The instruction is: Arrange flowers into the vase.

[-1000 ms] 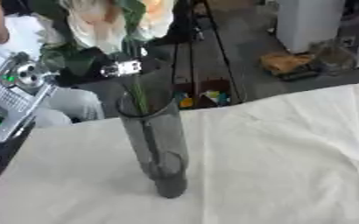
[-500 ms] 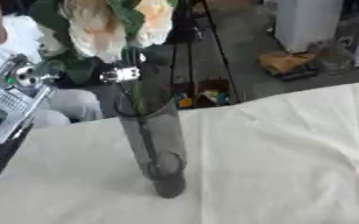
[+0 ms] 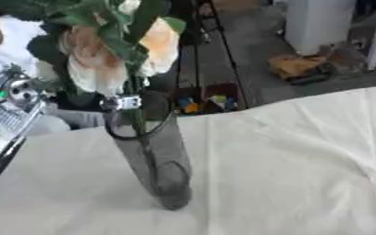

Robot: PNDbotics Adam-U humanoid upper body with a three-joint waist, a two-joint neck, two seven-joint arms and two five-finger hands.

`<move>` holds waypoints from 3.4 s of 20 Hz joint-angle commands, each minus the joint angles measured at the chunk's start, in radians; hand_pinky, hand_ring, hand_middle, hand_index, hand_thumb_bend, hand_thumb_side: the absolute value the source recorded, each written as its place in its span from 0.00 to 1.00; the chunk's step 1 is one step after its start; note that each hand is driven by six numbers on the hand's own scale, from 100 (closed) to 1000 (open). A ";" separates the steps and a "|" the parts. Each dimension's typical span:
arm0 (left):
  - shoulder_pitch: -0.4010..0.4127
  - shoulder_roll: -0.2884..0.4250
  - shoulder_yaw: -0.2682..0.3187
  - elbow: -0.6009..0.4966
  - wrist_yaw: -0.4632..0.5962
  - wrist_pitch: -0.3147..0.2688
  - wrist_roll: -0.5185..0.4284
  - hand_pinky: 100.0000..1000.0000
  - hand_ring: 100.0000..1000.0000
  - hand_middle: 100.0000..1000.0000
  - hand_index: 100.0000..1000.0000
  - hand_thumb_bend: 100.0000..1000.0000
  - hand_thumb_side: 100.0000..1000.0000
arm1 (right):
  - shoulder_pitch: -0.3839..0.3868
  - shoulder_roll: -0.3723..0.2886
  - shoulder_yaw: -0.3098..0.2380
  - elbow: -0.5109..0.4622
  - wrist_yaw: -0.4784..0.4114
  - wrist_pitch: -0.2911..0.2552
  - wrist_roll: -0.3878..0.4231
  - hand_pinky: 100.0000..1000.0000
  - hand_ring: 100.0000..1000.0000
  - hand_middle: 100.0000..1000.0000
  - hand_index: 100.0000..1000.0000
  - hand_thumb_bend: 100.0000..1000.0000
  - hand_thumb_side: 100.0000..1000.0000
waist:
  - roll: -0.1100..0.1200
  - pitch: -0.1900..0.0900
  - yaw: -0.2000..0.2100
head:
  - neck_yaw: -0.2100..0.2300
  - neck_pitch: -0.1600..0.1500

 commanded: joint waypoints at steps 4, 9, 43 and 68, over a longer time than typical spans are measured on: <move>-0.005 0.042 0.001 -0.001 -0.052 0.007 -0.005 1.00 1.00 1.00 1.00 0.00 1.00 | -0.010 -0.014 -0.007 -0.018 0.002 -0.003 0.004 0.56 0.69 0.56 0.71 0.00 1.00 | -0.008 -0.017 -0.001 | -0.001 -0.018; -0.014 0.032 0.027 -0.003 -0.050 -0.005 0.007 1.00 1.00 1.00 1.00 0.00 1.00 | -0.010 -0.013 -0.007 -0.018 0.002 -0.004 0.007 0.56 0.69 0.56 0.70 0.00 1.00 | -0.008 -0.013 -0.003 | 0.000 -0.028; -0.057 0.007 0.030 0.075 -0.131 -0.033 0.152 1.00 1.00 1.00 1.00 0.00 1.00 | -0.007 -0.007 -0.009 -0.018 0.018 0.020 0.010 0.56 0.69 0.56 0.70 0.00 1.00 | 0.006 -0.009 -0.014 | 0.005 -0.040; -0.138 -0.012 0.025 0.206 -0.292 -0.068 -0.005 1.00 1.00 1.00 1.00 0.25 1.00 | -0.006 -0.007 -0.006 -0.018 0.028 0.039 0.013 0.56 0.69 0.55 0.70 0.00 1.00 | 0.020 -0.010 -0.016 | 0.011 -0.046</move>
